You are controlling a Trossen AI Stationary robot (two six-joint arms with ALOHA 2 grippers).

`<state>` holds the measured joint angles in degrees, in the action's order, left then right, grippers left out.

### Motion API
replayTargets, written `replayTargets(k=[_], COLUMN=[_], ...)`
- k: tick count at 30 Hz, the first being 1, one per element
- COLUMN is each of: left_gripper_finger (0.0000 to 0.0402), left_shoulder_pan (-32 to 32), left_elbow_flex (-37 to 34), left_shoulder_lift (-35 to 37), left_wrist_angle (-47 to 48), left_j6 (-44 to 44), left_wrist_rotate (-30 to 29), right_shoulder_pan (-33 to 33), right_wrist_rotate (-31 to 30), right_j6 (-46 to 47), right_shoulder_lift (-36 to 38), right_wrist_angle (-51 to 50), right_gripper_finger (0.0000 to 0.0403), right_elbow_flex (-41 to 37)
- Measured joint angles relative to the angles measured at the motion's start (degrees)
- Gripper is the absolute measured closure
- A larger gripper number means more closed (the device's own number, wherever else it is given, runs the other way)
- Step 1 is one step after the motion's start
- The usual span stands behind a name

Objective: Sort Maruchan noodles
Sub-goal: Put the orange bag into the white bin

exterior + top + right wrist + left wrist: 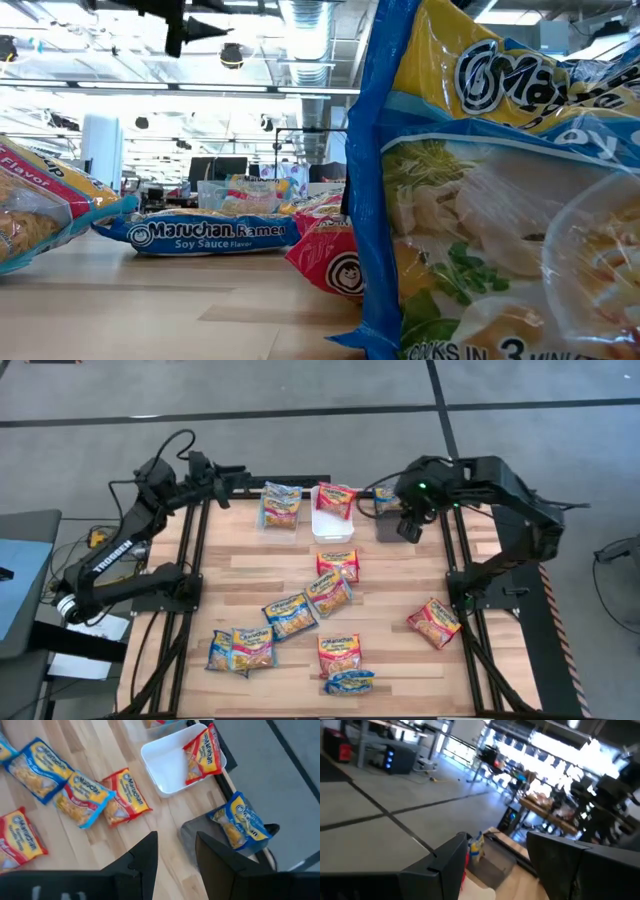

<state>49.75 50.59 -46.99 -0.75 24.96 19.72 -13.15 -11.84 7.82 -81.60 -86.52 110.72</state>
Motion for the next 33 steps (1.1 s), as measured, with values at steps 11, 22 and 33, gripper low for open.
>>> replayTargets(k=[11,22,33], left_gripper_finger=[0.0207,0.0207,0.0207], left_shoulder_pan=[-5.4,-15.4,-22.8], left_elbow_flex=[2.8,2.8,2.7], left_shoulder_lift=[0.1,0.2,0.1], left_wrist_angle=[4.2,6.3,11.5], left_j6=[2.2,2.0,-1.7], left_wrist_rotate=[4.0,3.9,-2.0], right_shoulder_pan=[2.8,8.4,14.2], right_wrist_rotate=[0.0,0.7,10.5], right_j6=[13.4,30.3,35.2], right_shoulder_lift=[14.3,22.6,20.6], right_wrist_angle=[6.1,7.7,13.1], right_gripper_finger=[0.0249,0.0249,0.0249], right_elbow_flex=[-23.3,-38.8,-45.3])
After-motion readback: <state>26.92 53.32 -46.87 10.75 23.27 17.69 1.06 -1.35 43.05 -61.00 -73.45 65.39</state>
